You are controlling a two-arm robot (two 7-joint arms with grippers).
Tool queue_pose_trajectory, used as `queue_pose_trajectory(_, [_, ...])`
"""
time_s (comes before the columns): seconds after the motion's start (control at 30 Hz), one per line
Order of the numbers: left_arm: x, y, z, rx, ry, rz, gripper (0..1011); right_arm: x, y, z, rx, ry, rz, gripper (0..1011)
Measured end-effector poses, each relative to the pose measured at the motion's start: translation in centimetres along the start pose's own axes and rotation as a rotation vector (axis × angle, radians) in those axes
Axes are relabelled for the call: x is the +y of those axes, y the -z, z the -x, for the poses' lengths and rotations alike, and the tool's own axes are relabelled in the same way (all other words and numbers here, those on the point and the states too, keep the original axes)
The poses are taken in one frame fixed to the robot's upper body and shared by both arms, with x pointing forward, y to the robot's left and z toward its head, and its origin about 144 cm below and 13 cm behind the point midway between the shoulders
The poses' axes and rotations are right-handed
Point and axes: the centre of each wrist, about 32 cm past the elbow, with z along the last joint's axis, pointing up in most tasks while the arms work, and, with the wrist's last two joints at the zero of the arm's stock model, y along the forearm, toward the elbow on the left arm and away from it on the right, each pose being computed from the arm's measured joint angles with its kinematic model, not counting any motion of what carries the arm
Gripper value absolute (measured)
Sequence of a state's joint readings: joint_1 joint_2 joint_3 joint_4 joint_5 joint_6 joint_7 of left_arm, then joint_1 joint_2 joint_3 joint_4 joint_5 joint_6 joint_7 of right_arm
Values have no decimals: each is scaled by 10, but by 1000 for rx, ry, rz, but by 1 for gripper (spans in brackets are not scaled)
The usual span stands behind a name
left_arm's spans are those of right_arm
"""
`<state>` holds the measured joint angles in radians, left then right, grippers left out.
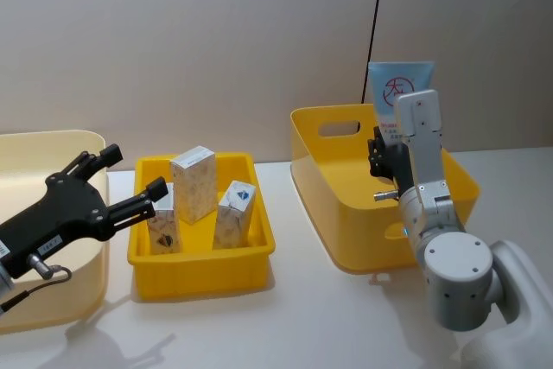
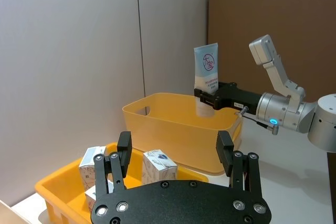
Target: Bimanual collaborative sorting of washing and personal care products
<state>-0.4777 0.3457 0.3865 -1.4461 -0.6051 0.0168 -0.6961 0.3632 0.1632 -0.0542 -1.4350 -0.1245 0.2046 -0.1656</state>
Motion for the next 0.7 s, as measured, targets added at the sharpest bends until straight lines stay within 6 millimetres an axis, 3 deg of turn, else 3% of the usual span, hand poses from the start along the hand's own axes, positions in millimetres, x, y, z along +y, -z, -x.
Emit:
queue_pose_trajectory(0.2, [0, 0, 0, 0, 0, 0, 1000, 0, 2, 2, 0, 8, 18, 475])
queue_pose_trajectory(0.6, [0, 0, 0, 0, 0, 0, 1000, 0, 5, 4, 0, 16, 37, 869])
queue_pose_trajectory(0.7, [0, 0, 0, 0, 0, 0, 1000, 0, 5, 5, 0, 17, 39, 919])
